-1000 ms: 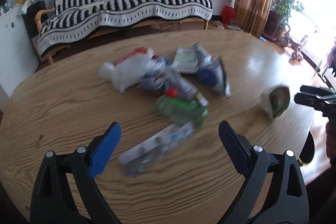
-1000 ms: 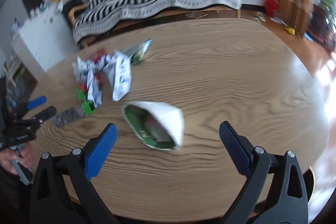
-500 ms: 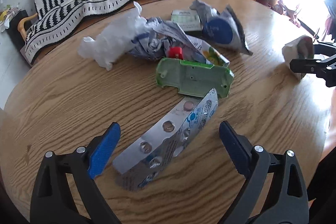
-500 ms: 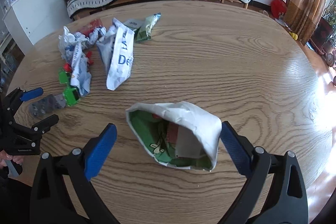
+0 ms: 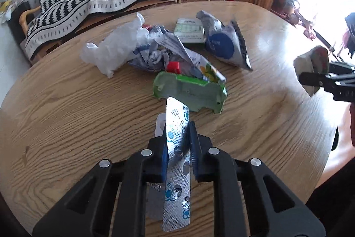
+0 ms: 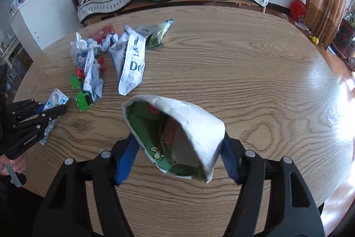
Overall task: Collect trash
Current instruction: 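Carry both items to the black bin and open both tools to drop them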
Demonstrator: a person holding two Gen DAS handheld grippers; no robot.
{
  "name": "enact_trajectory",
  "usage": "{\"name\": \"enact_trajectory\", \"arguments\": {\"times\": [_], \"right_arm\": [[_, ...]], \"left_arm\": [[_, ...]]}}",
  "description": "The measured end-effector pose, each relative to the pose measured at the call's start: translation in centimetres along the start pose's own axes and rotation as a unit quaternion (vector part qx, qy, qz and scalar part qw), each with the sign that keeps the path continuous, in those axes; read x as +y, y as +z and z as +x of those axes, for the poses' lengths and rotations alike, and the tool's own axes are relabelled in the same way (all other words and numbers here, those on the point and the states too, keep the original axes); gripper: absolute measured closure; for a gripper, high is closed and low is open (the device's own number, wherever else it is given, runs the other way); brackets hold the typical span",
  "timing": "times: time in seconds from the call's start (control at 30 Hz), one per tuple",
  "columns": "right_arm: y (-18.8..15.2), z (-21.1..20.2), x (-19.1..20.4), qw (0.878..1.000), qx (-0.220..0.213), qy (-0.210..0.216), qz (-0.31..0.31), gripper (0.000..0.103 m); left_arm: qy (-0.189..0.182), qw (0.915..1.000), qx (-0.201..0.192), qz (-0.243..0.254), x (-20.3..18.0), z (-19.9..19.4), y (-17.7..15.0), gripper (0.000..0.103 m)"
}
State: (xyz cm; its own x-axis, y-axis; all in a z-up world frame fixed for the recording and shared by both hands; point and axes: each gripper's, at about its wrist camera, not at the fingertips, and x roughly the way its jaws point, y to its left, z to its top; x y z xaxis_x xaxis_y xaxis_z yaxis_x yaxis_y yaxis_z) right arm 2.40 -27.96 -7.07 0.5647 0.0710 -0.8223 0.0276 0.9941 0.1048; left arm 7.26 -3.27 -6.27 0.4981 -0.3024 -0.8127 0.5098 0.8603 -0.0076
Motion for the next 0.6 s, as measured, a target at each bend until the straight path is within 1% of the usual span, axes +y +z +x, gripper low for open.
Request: {"name": "enact_trajectory", "arguments": {"times": [0.13, 0.27, 0.4, 0.47, 0.6], "right_arm": [[-0.5, -1.7, -2.2, 1.0, -0.014, 0.001, 0.022, 0.037], [-1.5, -4.0, -5.7, 0.998, -0.034, -0.012, 0.052, 0.037], [-3.2, -6.3, -10.2, 0.994, -0.047, -0.033, 0.088, 0.037], [-4.4, -7.7, -13.1, 0.991, -0.054, -0.046, 0.112, 0.037], [-7.3, -10.5, -18.6, 0.983, -0.066, -0.075, 0.156, 0.037]], "left_arm": [[-0.005, 0.9997, -0.015, -0.017, -0.7, -1.3, 1.0, 0.087], [-0.017, 0.9991, -0.037, -0.014, -3.1, -2.6, 2.3, 0.087], [-0.041, 0.9976, -0.056, -0.008, -7.2, -3.2, 4.0, 0.087], [-0.05, 0.9968, -0.063, 0.003, -9.6, -3.0, 4.8, 0.087], [-0.08, 0.9943, -0.065, 0.028, -15.9, -2.2, 6.3, 0.087]]}}
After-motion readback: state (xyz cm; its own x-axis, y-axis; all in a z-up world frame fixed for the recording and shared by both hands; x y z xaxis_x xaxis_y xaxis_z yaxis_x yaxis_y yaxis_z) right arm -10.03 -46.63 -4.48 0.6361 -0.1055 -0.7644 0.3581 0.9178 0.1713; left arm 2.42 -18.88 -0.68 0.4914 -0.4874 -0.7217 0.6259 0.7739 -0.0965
